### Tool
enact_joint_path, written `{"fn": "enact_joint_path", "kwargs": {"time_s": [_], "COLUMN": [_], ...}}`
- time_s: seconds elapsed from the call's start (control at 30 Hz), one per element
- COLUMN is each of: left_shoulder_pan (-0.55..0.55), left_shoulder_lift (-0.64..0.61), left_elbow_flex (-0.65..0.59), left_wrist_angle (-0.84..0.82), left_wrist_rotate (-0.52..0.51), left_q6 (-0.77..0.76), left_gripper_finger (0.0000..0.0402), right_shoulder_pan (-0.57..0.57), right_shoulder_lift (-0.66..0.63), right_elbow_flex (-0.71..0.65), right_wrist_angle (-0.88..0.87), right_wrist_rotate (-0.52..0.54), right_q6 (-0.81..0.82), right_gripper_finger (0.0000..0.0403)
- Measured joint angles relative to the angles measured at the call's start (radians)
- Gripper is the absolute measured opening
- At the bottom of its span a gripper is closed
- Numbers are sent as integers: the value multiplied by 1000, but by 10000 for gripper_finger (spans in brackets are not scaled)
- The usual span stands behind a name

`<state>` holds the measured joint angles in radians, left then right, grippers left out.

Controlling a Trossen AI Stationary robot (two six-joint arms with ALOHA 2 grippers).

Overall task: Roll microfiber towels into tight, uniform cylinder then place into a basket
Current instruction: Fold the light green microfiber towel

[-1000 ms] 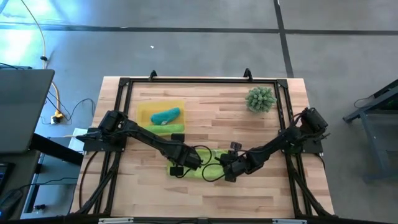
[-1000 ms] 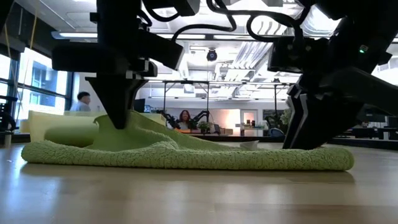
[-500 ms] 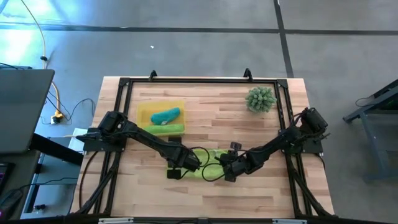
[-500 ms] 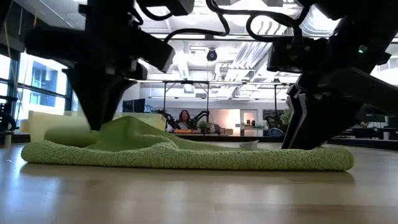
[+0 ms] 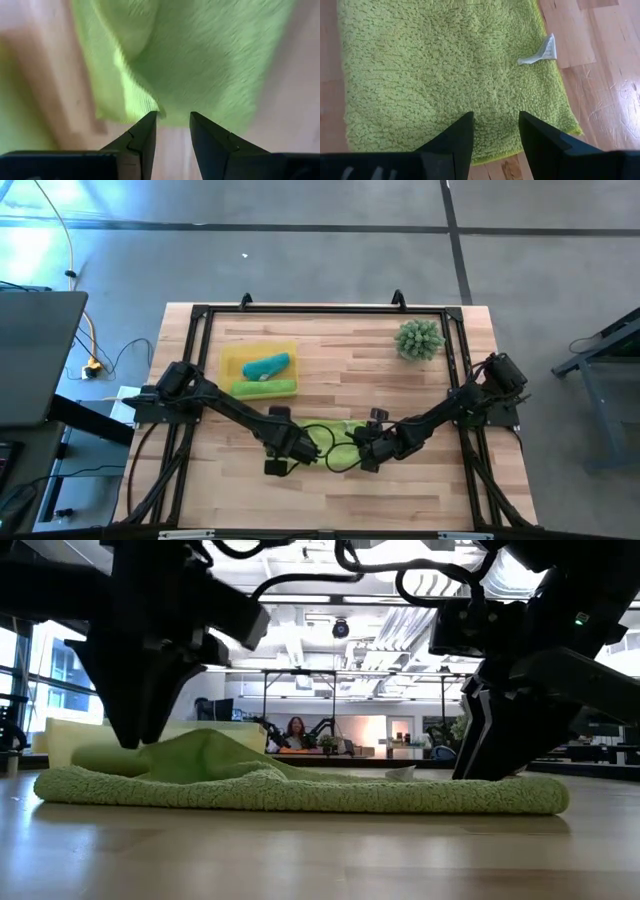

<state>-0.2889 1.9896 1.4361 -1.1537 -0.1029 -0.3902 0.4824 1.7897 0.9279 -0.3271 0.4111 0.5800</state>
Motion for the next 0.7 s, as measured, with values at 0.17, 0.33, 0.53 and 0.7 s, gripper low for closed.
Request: {"fn": "enact_joint_path", "kwargs": {"time_s": [0.17, 0.33, 0.53, 0.7], "left_shoulder_pan": [13, 23, -5, -15], "left_shoulder_lift": [0, 0, 0, 0], "left_elbow_flex": [0, 1, 8, -19], "left_wrist_angle": [-131, -152, -23, 143], "left_wrist_rotate": [-82, -43, -3, -36], "left_q6": [-30, -37, 33, 94], "left_gripper_finger": [106, 106, 106, 106], "right_shoulder_pan": [0, 0, 0, 0], "right_shoulder_lift": [0, 0, 0, -1], "right_elbow_flex": [0, 0, 0, 0], "right_wrist_angle": [3, 3, 3, 4], "right_wrist_rotate": [3, 3, 3, 3], "right_q6": [0, -1, -1, 6], "right_gripper_finger": [149, 149, 149, 149]}}
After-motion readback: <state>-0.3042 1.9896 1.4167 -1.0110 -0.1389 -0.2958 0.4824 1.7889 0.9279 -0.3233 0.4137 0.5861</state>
